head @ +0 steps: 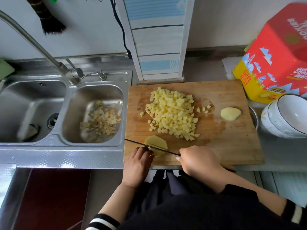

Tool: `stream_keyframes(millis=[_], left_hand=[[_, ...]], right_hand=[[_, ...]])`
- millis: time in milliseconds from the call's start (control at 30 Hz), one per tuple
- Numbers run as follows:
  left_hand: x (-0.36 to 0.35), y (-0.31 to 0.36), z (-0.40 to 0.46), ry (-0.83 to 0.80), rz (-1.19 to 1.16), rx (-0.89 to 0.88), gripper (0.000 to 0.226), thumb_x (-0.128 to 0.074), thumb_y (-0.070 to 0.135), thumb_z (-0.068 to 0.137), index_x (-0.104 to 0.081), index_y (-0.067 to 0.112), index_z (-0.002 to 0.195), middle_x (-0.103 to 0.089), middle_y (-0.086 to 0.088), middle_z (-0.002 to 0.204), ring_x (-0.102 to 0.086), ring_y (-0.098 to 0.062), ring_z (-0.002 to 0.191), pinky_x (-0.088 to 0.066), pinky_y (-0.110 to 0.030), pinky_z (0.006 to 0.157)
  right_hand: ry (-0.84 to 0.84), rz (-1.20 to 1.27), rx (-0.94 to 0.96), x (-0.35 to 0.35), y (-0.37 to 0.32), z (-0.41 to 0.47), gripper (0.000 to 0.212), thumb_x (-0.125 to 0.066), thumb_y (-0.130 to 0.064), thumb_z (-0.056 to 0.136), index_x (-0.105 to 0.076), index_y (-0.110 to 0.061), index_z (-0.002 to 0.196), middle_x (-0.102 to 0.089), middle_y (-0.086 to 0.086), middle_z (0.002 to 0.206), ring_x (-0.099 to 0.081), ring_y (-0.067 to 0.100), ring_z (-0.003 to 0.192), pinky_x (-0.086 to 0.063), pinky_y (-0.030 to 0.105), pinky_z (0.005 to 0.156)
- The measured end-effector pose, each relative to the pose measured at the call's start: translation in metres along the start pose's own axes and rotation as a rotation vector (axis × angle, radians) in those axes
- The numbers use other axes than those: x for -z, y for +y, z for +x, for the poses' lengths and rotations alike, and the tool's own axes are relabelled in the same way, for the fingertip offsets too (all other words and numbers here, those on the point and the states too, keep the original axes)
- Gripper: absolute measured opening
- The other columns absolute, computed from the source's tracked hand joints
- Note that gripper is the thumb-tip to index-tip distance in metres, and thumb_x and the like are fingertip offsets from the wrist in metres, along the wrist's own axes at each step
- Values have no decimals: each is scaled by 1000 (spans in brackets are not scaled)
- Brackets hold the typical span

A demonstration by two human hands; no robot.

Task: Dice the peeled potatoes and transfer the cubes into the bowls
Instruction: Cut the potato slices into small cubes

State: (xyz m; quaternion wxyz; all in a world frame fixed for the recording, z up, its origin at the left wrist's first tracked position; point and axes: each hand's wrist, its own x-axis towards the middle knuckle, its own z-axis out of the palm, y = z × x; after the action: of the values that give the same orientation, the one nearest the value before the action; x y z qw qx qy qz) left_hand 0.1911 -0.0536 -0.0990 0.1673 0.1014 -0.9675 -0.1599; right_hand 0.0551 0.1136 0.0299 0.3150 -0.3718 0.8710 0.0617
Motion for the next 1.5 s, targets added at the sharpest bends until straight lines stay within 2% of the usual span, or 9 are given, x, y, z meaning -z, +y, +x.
stream_keyframes(millis=[133, 400, 633, 767, 1033, 1200, 1267, 1367, 1500], left_hand=[[0, 0, 3, -2, 8, 13, 22, -53, 27, 95, -68, 12, 89, -61, -3, 88, -53, -26, 79, -48, -38, 64], [-1, 1, 6, 8, -24, 23, 19, -56, 24, 93, -69, 11, 86, -61, -4, 85, -54, -26, 77, -46, -37, 64], [-2, -2, 2, 34, -96, 7, 9, -58, 23, 92, -62, 15, 93, -63, -4, 90, -58, -26, 81, -48, -36, 67], [-6, -4, -1, 23, -120, 39, 8, -58, 20, 94, -62, 14, 95, -61, -4, 91, -57, -27, 82, -49, -39, 68], [-3, -1, -1, 17, -78, 15, 23, -53, 28, 99, -67, 10, 95, -61, -4, 95, -57, -27, 84, -50, -41, 68], [42, 22, 35, 216, -119, -63, 19, -49, 28, 98, -54, 12, 107, -53, -7, 106, -50, -24, 92, -39, -32, 81], [63, 32, 75, 74, -50, -56, 35, -39, 38, 100, -62, 11, 102, -59, -6, 103, -52, -24, 93, -39, -33, 80], [72, 42, 130, -630, 96, 78, 86, -1, 65, 95, -69, 12, 90, -65, -4, 94, -60, -25, 90, -46, -38, 82], [57, 52, 151, -1155, 244, 204, 93, -2, 71, 92, -67, 6, 103, -64, -15, 113, -58, -29, 106, -42, -43, 98]], right_hand=[[-5, 7, 13, -1, 0, 0, 23, -37, -29, 105, -53, -18, 92, -64, 4, 94, -60, 28, 83, -23, 30, 46], [25, 7, 8, -11, 1, 6, 15, -45, -17, 98, -47, -18, 83, -40, -4, 64, -40, 21, 57, -24, 30, 45], [-52, -30, -40, -4, -3, 14, 14, -48, -9, 95, -56, -15, 85, -43, -1, 65, -49, 25, 67, -30, 27, 49], [-101, -48, -70, -2, -6, 20, 26, -48, 3, 88, -45, -12, 67, -46, 0, 66, -43, 20, 56, -34, 27, 51], [-120, 31, -92, -18, 4, 24, 17, -47, -11, 97, -61, -11, 86, -57, 3, 76, -63, 28, 83, -42, 31, 63], [-124, 47, -74, -16, 3, 18, 20, -45, -10, 96, -65, -12, 100, -67, 6, 102, -64, 28, 95, -40, 31, 67], [-132, 39, -87, -14, 1, 16, 23, -44, -4, 93, -65, -12, 101, -67, 5, 103, -63, 27, 96, -40, 31, 67], [-101, 41, -82, -13, -1, 13, 26, -44, -5, 91, -64, -13, 104, -67, 5, 106, -63, 27, 99, -41, 31, 68], [-96, 59, -102, -10, -1, 9, 26, -43, -6, 91, -65, -14, 105, -67, 4, 104, -64, 25, 99, -42, 31, 68]])
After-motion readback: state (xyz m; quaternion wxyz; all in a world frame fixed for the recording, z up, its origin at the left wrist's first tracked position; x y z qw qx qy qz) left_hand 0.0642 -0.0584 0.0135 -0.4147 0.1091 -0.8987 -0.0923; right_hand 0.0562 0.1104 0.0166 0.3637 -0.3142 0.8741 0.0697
